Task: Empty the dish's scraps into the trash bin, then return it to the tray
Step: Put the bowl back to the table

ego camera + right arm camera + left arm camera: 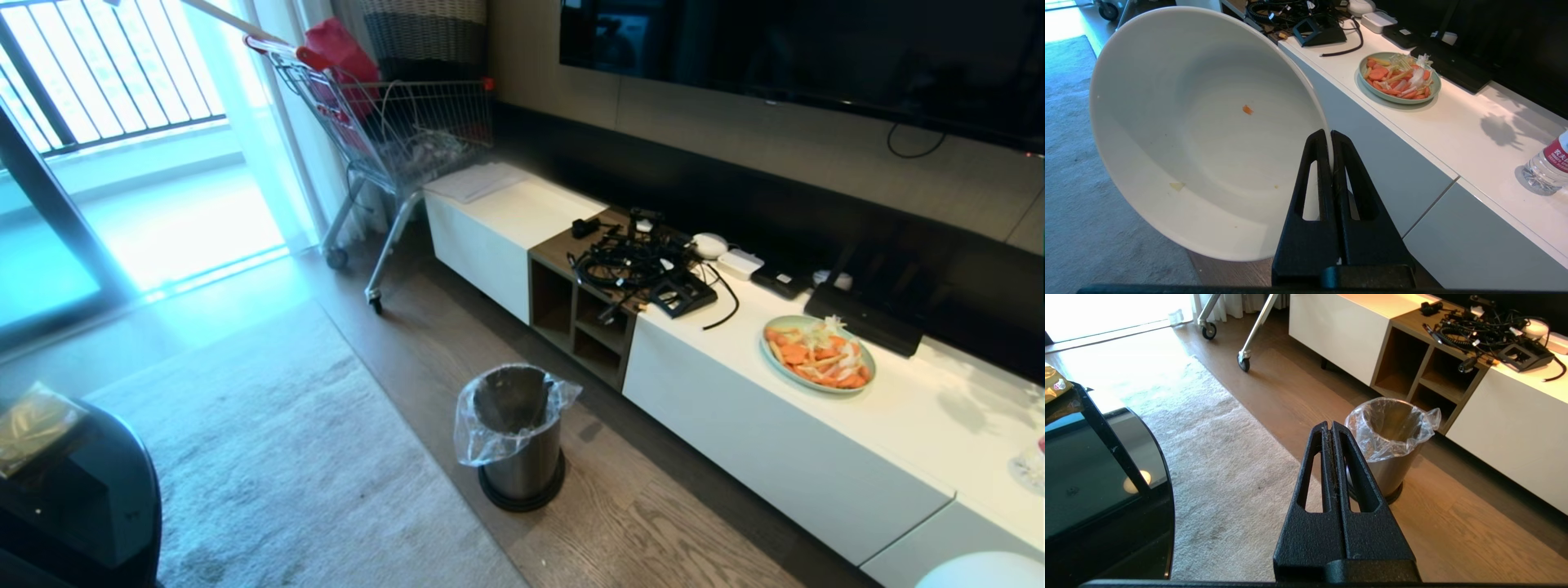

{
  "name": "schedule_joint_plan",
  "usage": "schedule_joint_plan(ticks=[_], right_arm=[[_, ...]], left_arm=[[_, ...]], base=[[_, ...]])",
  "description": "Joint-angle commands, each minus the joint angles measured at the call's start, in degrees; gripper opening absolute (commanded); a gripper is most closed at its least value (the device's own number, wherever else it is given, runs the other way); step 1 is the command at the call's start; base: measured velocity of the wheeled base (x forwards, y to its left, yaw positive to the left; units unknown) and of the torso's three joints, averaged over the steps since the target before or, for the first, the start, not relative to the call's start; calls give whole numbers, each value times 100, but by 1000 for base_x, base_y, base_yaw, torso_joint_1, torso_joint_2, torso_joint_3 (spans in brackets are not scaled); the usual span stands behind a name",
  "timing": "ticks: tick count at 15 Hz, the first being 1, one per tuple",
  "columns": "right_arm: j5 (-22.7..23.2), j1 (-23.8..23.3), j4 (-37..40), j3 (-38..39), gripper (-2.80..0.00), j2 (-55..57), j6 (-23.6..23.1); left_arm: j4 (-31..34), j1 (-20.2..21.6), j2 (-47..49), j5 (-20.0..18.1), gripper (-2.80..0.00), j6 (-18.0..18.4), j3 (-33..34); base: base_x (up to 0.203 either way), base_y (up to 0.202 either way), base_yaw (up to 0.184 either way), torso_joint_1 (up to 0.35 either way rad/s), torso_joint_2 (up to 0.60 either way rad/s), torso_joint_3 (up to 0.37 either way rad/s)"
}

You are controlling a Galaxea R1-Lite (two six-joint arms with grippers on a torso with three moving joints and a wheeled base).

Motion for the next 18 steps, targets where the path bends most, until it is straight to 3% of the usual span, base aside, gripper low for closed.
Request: schedule_joint_plan(ticks=[1, 18], right_arm=[[6, 0, 0, 0, -280, 7, -5], [6, 0, 0, 0, -280, 7, -5]], left_arm=[[-2, 0, -2, 2, -280, -7, 0], [-2, 0, -2, 2, -280, 2, 0]], base=[[0, 0, 0, 0, 4, 32], [0, 0, 0, 0, 1, 15]])
